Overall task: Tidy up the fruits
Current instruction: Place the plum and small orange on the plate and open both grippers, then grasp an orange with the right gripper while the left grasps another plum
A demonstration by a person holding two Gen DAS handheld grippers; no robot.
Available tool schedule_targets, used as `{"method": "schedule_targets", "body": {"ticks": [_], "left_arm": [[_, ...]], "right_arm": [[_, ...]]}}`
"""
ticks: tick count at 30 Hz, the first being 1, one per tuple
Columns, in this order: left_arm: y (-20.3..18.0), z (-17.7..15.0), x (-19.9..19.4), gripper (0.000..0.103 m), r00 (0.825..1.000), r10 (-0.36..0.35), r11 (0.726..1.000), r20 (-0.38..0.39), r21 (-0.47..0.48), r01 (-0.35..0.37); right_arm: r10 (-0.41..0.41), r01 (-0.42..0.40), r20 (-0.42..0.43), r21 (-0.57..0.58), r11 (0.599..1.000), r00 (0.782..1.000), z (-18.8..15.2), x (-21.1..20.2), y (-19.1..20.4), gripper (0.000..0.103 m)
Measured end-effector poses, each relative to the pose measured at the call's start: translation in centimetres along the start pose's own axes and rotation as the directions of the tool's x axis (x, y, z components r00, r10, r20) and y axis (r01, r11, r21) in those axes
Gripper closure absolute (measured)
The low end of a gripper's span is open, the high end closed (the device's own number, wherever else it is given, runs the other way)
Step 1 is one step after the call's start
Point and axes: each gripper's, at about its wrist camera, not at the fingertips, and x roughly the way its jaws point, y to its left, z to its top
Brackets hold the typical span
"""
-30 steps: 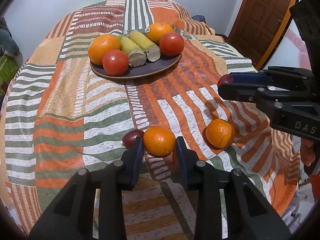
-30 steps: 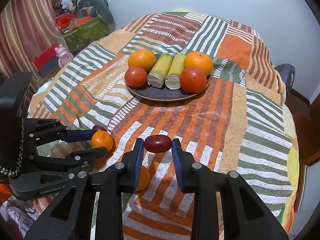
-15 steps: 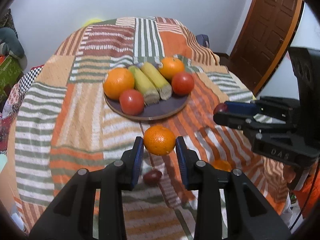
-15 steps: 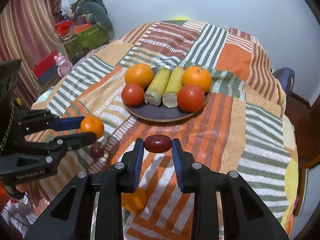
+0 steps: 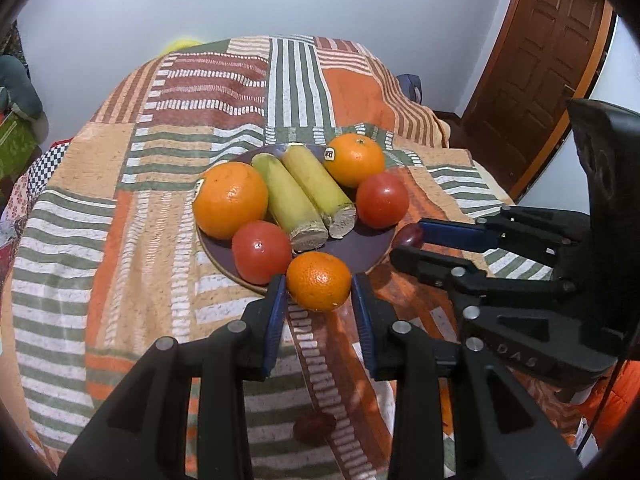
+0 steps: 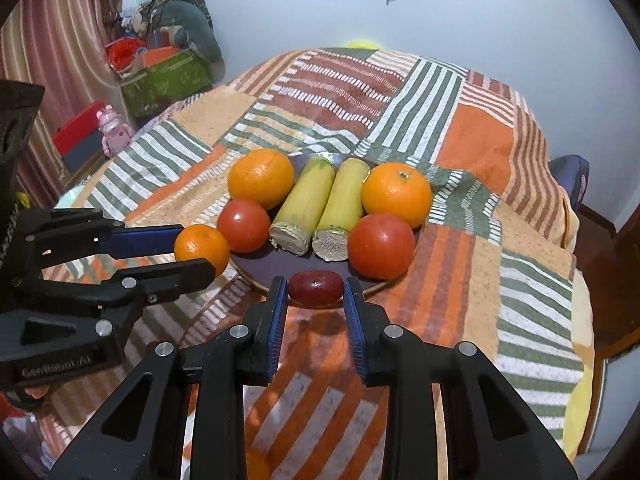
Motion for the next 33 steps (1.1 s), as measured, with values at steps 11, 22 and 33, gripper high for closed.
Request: {"method": "schedule_targets", "body": {"ticks": [11, 22, 33], "left_arm": [[0.7, 0.5, 3.5, 0.07, 0.998, -0.023, 1.0, -0.05, -0.02, 0.022], [1.5, 0.7, 3.9, 0.067, 0.997, -0.048, 0.997, -0.064, -0.065, 0.044], [0.9, 0.5, 2.2, 0.055, 0.999, -0.01, 0.998, -0.038, -0.056, 0.008]], "right_arm": [[-0.008, 0.008, -0.037, 0.0, 1.0, 0.999, -0.1, 2.5, -0.5, 0.077], [0.029, -0.028, -0.061, 0.015, 1.0, 0.998, 0.2, 3.6, -0.9, 0.077], [0.001, -0.001, -0.039, 0.007, 1.0, 0.999, -0.1, 1.8, -1.2, 0.067]]}}
